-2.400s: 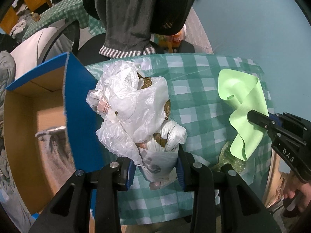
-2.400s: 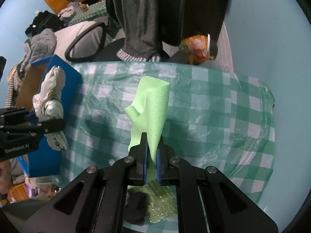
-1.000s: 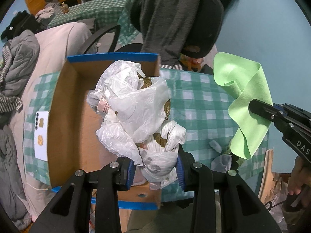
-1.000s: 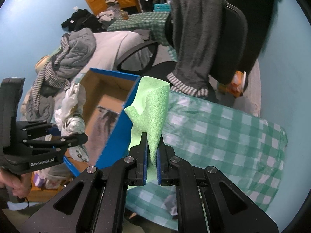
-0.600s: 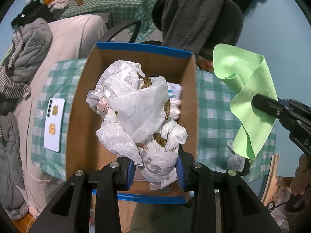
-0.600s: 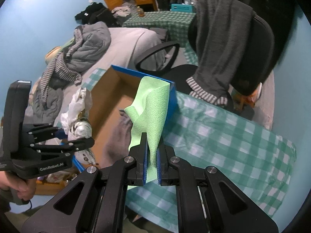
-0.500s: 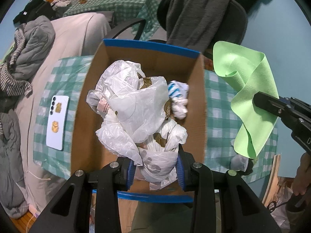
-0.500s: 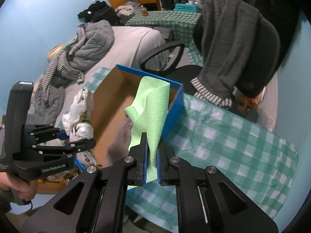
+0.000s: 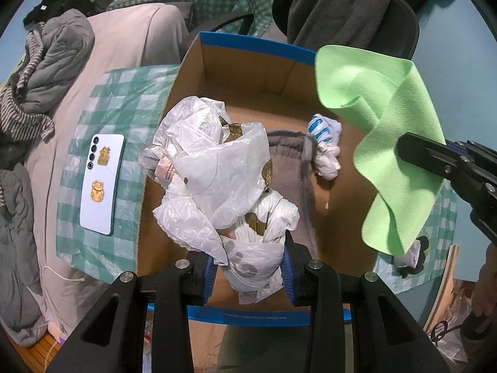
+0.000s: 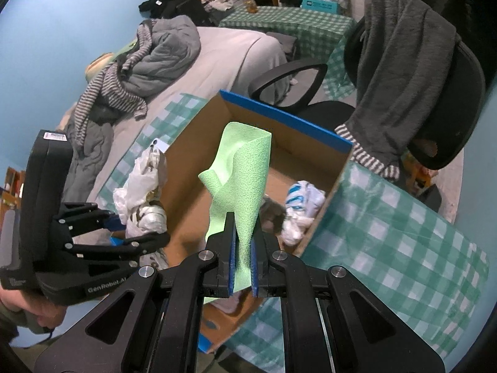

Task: Organize soft objects
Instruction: 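Lift and carry the cloth and bags over the cardboard box with both grippers, then open both grippers to drop the cloth and bags into the box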

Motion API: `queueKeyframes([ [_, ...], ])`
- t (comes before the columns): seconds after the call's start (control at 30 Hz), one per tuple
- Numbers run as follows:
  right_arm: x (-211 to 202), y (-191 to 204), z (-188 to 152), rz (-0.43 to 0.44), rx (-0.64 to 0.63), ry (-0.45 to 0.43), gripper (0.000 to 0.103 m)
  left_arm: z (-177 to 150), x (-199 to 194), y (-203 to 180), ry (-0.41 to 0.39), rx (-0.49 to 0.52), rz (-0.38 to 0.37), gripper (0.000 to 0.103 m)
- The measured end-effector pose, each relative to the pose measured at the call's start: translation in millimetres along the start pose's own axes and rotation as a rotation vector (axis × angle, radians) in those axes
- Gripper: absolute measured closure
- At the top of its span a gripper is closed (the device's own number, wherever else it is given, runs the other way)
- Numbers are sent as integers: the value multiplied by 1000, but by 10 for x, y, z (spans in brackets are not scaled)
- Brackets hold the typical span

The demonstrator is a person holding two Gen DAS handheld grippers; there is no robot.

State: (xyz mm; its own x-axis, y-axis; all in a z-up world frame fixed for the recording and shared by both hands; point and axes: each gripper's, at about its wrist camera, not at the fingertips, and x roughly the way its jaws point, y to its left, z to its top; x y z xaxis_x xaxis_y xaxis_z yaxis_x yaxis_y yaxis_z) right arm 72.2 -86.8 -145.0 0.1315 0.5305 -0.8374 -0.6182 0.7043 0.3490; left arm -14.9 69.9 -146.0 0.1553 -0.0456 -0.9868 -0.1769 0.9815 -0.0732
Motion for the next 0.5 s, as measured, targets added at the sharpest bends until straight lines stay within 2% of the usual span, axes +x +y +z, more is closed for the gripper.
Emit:
queueKeyframes([
  [0.3, 252, 117, -7, 4, 9, 57, 95, 42, 146, 49, 43, 16, -8, 66],
  [0.37, 264, 117, -8, 1, 16, 58, 95, 42, 142, 40, 39, 25, 2, 61],
  [0.43, 277, 124, -11, -2, 20, 61, 93, 44, 136, 36, 39, 30, 7, 47],
  [0.47, 284, 123, -15, -7, 22, 67, 91, 43, 128, 39, 34, 32, 9, 46],
  [0.5, 283, 121, -16, -15, 27, 66, 83, 47, 123, 36, 34, 35, 10, 46],
])
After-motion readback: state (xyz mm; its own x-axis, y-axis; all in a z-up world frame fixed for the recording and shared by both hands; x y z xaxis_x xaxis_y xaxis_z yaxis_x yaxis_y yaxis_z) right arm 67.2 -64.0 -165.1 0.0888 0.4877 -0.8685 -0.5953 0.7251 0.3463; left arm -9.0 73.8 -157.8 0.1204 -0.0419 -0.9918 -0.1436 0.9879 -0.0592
